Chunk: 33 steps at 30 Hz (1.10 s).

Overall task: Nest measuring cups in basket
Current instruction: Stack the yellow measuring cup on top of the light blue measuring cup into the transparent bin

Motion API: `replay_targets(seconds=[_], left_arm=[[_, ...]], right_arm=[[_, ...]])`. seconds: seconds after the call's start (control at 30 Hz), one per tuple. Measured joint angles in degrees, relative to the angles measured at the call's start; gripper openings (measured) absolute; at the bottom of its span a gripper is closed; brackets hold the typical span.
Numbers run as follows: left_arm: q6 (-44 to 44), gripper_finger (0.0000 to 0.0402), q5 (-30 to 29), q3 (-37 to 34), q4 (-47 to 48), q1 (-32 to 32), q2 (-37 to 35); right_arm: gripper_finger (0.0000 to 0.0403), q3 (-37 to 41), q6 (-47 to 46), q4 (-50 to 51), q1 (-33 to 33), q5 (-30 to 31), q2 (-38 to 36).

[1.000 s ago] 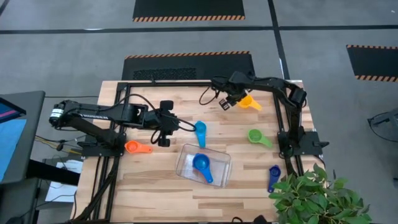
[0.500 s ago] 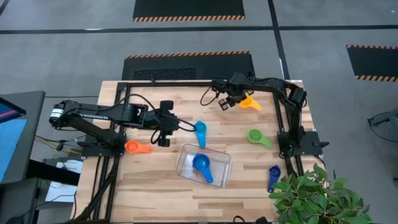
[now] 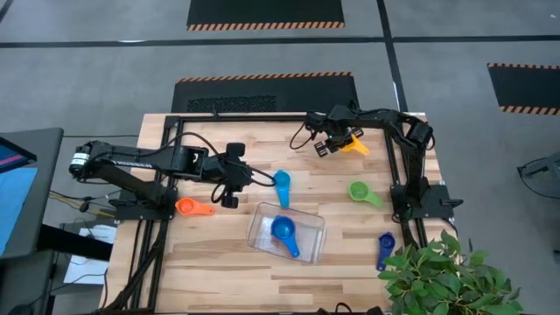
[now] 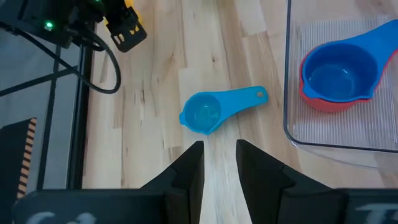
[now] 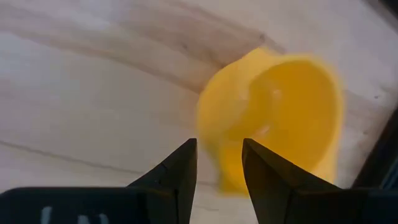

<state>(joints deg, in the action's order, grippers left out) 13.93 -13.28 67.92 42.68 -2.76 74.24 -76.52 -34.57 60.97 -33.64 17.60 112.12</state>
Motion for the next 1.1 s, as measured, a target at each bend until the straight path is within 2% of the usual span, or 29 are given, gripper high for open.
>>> replay_targets(seconds=[0.2,0.27,0.4,0.53,0.8,1.0,1.1], left_arm=[[0.0,0.0084,0.0,0.0,-0.02,0.0,0.0],[-0.09,0.0084,0.0,0.0,-0.02,0.0,0.0],[-0.48,0.0084,-0.02,0.0,-0.04,0.0,0.0],[-0.51,0.0084,-0.66,0.0,-0.07,0.0,0.0],[-0.59,0.0084,-1.14,0.0,0.19,0.02,0.0],[-2.4,0.0084,-9.47,0.02,6.1,0.01,-0.12],[-6.13,0.0084,-9.74,0.02,10.1,-0.02,-1.28]], right_arm=[[0.0133,0.17,1.19,-2.04,-0.46,-1.23,-0.02],[0.0107,0.17,1.92,-3.2,-0.7,-2.8,-0.02],[0.0022,0.16,3.94,-4.35,-0.66,-5.88,-0.02],[0.0013,-2.65,5.82,-3.81,-0.06,-9.16,0.0],[0.0008,-20.47,9.34,5.74,4.81,-10.26,-0.02],[0.0008,-36.76,9.16,16.21,12.51,-10.26,-0.07],[0.0007,-44.78,8.69,20.46,17.82,-10.15,-0.07]])
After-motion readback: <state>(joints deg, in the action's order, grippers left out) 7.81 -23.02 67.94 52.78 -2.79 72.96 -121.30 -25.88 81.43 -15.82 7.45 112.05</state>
